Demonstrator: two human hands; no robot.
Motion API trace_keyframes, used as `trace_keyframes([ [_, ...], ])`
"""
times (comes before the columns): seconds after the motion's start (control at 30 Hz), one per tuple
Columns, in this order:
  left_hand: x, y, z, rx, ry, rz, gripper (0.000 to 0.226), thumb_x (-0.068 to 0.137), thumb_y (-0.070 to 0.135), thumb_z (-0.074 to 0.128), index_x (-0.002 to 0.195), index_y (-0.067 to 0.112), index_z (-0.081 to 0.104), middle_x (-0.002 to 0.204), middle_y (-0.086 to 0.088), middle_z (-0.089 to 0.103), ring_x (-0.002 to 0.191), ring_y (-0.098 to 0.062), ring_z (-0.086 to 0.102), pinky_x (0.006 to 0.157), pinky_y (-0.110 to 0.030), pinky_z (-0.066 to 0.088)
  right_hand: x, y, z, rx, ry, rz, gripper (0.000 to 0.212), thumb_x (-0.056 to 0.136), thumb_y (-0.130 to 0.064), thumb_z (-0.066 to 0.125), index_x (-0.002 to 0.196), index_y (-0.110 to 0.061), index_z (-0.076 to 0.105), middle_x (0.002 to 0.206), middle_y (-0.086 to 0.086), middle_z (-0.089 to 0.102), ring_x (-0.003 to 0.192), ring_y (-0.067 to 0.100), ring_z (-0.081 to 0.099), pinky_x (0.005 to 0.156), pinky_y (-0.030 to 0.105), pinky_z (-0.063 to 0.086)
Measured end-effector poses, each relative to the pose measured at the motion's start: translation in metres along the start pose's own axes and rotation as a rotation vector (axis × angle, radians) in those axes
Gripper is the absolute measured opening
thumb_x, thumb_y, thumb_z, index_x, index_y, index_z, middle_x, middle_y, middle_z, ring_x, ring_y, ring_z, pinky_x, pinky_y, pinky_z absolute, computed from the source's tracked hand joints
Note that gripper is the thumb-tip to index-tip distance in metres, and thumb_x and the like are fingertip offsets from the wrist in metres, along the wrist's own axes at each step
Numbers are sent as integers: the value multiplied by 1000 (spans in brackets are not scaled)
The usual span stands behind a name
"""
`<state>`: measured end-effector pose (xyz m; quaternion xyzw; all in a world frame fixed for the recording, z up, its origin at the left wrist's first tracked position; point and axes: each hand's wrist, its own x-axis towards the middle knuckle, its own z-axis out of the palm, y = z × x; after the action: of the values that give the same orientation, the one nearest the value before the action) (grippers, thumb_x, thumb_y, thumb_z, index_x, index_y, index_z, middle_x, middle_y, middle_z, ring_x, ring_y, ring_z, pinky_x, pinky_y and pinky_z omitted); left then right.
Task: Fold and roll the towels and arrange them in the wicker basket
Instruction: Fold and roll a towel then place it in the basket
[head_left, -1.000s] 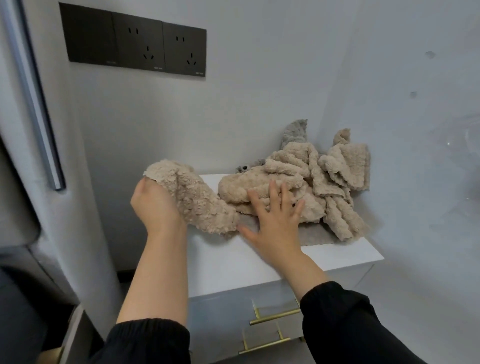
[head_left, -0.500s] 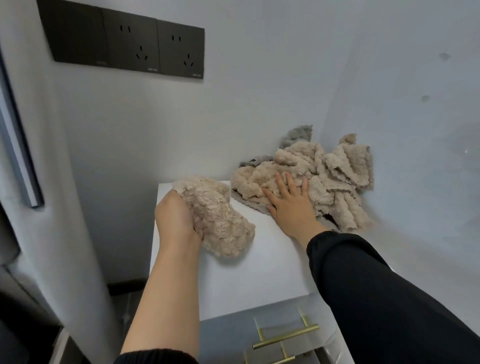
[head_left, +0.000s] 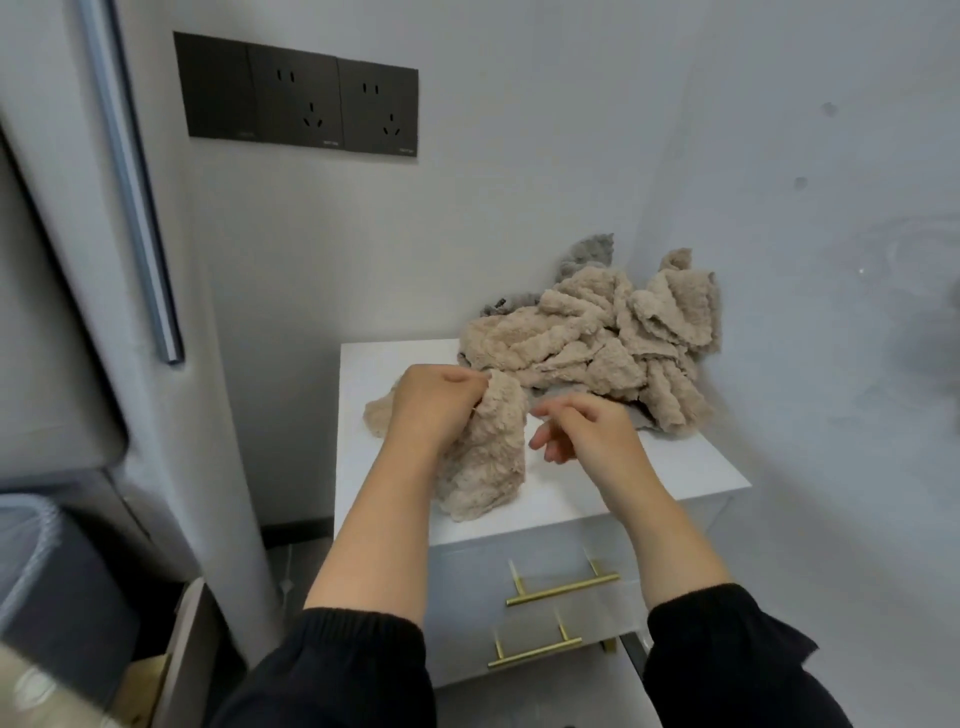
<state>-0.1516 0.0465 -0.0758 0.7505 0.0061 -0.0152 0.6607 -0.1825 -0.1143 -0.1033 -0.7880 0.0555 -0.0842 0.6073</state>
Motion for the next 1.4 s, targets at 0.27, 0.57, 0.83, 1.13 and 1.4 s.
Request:
trace_keyframes([
  [0.27,-27,17,4,-299,-154,-29,16,88,3,63,74,4,68,63,-6,65,54,-10,62,52,-16,52,-41,11,-16,9,-296,-5,20,86,-6,67,105,-12,64,102,5,72,96,9,66,84,21,49],
  [0.57,-34,23,3,-86,-188,169,31,97,7,42,69,16,52,51,10,54,46,-5,47,49,-19,41,-42,-8,-34,429,-104,-93,20,97,1,42,86,-5,57,69,-1,69,62,8,64,56,18,50],
  [0.83,-20,-15,-14,57,-259,-74,20,93,29,60,83,14,67,77,1,69,61,-8,65,52,-18,48,-24,2,-52,22,103,19,6,89,-11,62,86,-12,67,77,-3,67,68,2,63,60,16,45],
  [1.13,8,-62,7,535,5,44,16,84,35,70,86,19,66,86,3,56,82,-17,53,68,-27,38,-14,23,-24,-636,95,-49,38,96,-41,46,78,-11,59,76,3,61,70,20,55,65,34,42],
  [1.4,6,-61,-4,738,-93,112,23,83,32,72,101,20,65,94,1,57,84,-16,54,68,-28,41,-22,32,17,-1104,-125,-3,58,78,-62,55,113,-16,48,111,0,47,106,22,46,75,33,39],
])
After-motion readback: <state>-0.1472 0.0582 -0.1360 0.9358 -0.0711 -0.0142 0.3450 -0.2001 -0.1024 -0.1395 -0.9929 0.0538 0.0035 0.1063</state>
